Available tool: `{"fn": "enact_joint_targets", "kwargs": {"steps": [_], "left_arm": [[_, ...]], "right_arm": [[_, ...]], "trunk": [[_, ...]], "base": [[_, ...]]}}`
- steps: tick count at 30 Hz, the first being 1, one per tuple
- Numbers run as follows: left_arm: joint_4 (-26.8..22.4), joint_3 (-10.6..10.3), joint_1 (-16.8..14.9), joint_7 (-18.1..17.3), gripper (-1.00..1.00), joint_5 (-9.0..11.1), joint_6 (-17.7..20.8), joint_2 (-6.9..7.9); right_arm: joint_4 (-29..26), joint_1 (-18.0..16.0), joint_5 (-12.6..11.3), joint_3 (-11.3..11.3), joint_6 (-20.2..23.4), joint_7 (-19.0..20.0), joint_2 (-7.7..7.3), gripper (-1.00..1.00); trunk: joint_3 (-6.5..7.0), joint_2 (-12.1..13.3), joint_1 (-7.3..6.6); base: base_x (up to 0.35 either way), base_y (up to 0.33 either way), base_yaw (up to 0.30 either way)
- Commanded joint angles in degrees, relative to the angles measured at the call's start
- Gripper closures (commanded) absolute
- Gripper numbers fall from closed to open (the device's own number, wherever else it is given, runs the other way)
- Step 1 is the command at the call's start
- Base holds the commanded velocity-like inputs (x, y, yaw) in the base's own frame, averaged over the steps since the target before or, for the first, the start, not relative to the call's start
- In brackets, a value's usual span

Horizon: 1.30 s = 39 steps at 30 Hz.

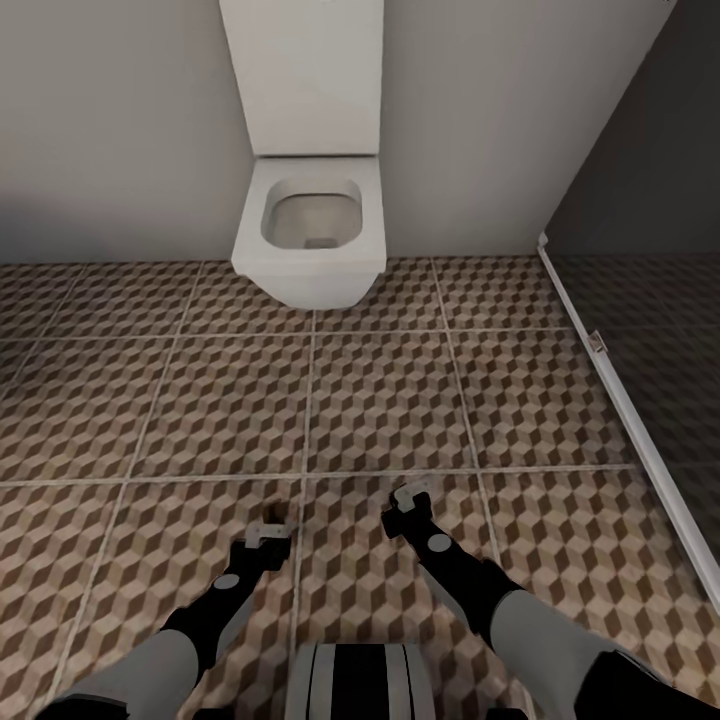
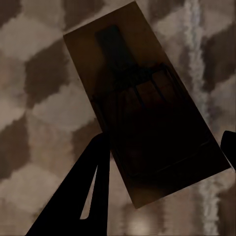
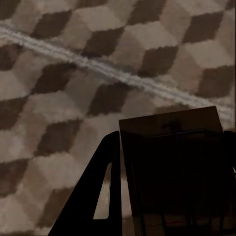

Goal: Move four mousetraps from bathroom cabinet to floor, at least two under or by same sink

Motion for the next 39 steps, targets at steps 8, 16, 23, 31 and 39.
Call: {"fn": "enact_joint_targets", "kwargs": {"steps": [8, 16, 23, 31, 39], "left_arm": [[0.1, -0.5, 0.0, 0.5, 1.00, 0.2, -0.2, -0.05], [0.1, -0.5, 0.0, 0.5, 1.00, 0.2, -0.2, -0.06], [0.1, -0.5, 0.0, 0.5, 1.00, 0.2, -0.2, -0.06], [0.2, -0.5, 0.0, 0.5, 1.00, 0.2, -0.2, -0.06], [0.3, -0.5, 0.0, 0.5, 1.00, 0.2, -0.2, -0.06]], "right_arm": [[0.1, -0.1, -0.7, 0.5, -0.3, -0.3, 0.04, 1.00], [0.7, -0.1, -0.7, 0.5, -0.3, -0.3, 0.11, 1.00], [0.7, -0.1, -0.7, 0.5, -0.3, -0.3, 0.13, 1.00], [1.2, -0.1, -0.7, 0.5, -0.3, -0.3, 0.19, 1.00], [1.7, -0.1, -0.7, 0.5, -0.3, -0.3, 0.30, 1.00]], "trunk": [[-0.03, 0.0, 0.01], [-0.03, 0.0, 0.01], [-0.03, 0.0, 0.01], [-0.03, 0.0, 0.01], [-0.03, 0.0, 0.01]], "base": [[0.232, 0.000, 0.000], [0.251, 0.066, 0.000], [0.250, 0.168, 0.000], [0.245, 0.204, 0.000], [0.251, 0.209, 0.000]]}}
